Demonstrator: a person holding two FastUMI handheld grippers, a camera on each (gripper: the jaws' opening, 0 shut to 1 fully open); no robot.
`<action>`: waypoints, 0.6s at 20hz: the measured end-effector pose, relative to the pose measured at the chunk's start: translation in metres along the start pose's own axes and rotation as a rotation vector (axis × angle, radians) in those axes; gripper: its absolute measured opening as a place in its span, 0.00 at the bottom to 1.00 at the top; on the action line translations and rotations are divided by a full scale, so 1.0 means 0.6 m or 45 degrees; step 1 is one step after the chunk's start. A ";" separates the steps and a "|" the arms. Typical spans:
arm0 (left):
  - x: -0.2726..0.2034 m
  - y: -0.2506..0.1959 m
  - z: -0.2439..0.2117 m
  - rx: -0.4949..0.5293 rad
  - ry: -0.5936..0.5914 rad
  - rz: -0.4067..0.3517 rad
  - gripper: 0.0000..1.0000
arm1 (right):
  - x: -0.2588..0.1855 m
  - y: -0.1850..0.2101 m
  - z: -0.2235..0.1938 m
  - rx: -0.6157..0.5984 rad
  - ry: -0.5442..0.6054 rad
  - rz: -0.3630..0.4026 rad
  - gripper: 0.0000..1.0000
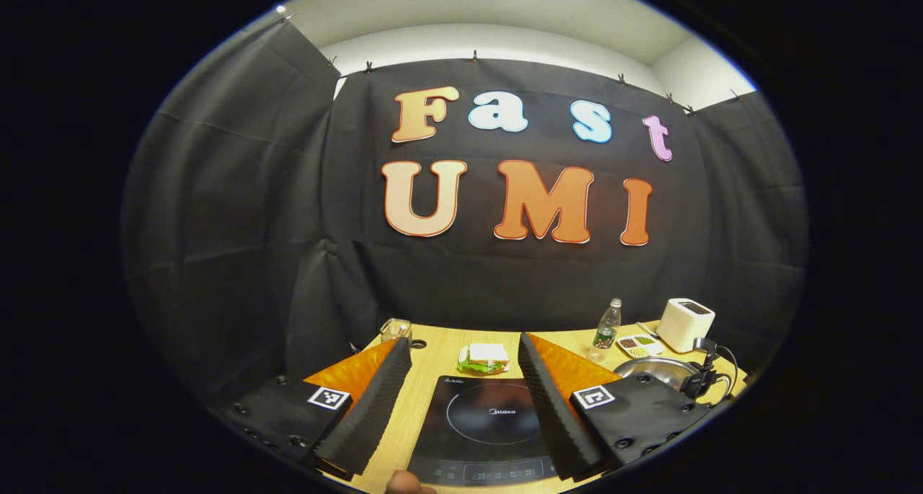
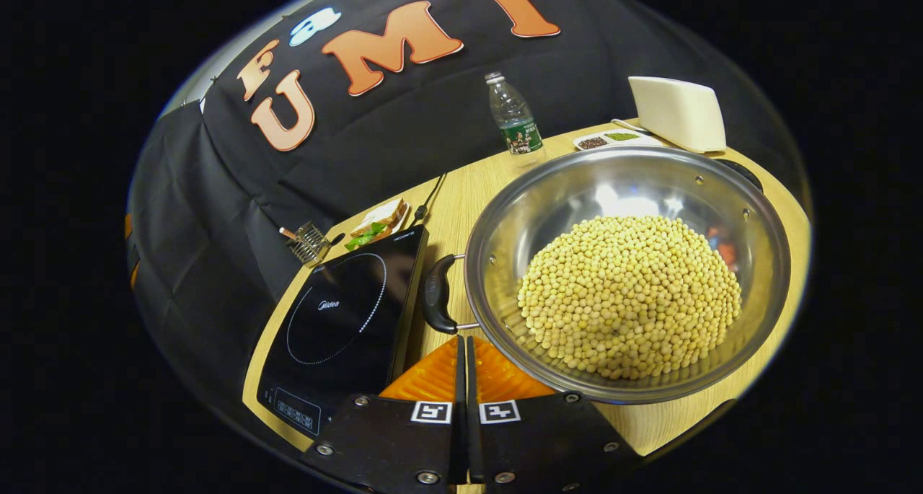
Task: First push the handle of the pot to place it horizontally, then grasp the pot with both hands and set it on the induction cooktop.
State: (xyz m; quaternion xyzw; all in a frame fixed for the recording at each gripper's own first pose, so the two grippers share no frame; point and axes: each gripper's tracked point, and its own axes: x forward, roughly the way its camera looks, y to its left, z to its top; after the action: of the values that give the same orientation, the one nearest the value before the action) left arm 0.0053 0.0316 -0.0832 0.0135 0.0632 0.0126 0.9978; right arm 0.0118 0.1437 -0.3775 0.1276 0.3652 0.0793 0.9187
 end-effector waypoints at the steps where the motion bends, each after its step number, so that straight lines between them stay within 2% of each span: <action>1: -0.003 -0.004 -0.001 -0.003 -0.002 -0.006 0.97 | -0.004 0.000 0.000 -0.006 -0.002 0.002 0.00; 6: 0.001 -0.032 -0.009 -0.028 0.006 -0.043 0.96 | -0.047 0.007 -0.009 -0.036 -0.001 0.057 0.00; 12: 0.016 -0.102 -0.034 -0.036 0.031 -0.116 0.97 | -0.123 -0.013 0.008 -0.083 -0.080 0.114 0.00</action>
State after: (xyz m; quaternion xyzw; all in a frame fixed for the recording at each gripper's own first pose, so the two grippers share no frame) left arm 0.0138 -0.0285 -0.1066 -0.0038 0.0757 -0.0317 0.9966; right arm -0.0376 0.1179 -0.3285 0.1162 0.3274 0.1280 0.9290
